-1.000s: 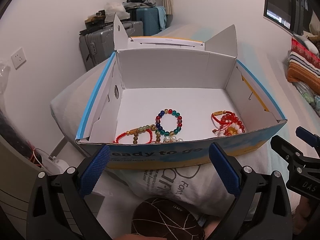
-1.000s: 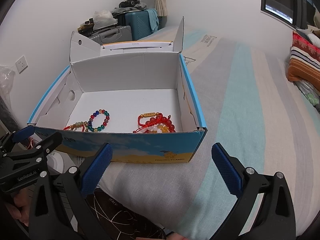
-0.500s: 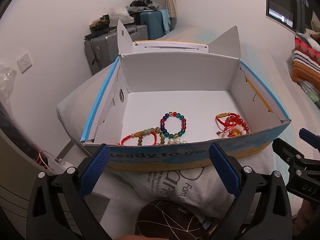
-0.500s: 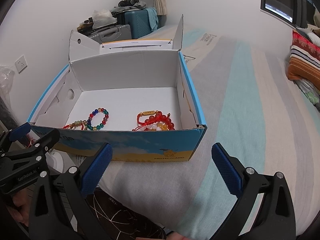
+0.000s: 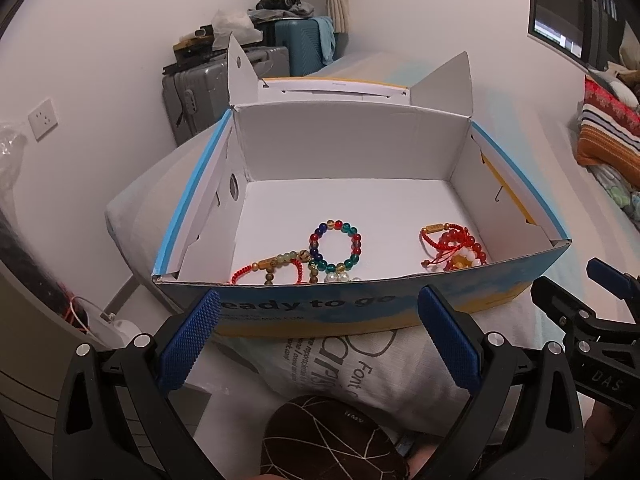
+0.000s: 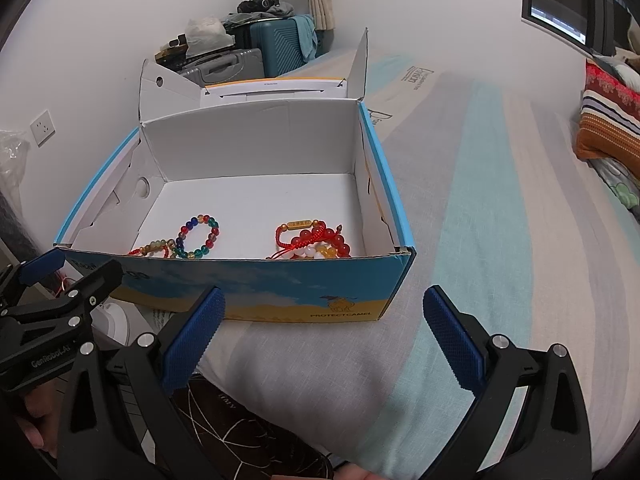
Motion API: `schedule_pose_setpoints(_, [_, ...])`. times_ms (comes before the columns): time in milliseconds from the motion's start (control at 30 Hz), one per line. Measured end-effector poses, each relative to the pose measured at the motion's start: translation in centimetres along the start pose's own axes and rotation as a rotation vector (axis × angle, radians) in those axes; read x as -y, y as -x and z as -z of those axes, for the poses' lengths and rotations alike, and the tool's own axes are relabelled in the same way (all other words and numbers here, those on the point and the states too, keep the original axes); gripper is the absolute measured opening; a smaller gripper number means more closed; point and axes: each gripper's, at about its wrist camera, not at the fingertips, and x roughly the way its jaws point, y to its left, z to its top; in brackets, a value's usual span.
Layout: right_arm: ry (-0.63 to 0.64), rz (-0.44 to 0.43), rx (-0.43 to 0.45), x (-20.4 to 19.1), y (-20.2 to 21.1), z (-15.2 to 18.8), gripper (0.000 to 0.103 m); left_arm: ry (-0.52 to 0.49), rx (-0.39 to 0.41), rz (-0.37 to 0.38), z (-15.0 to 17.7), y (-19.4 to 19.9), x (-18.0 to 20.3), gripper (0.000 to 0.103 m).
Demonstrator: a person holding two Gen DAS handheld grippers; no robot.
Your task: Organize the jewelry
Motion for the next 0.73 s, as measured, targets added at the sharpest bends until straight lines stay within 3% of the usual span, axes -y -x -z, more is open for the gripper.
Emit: schedule_pose_setpoints(733, [0.001, 0.001, 0.001, -0.04, 0.14, 0.09, 0.095, -0.024, 0.002, 0.008, 0.13, 0.16, 0.31, 0.097])
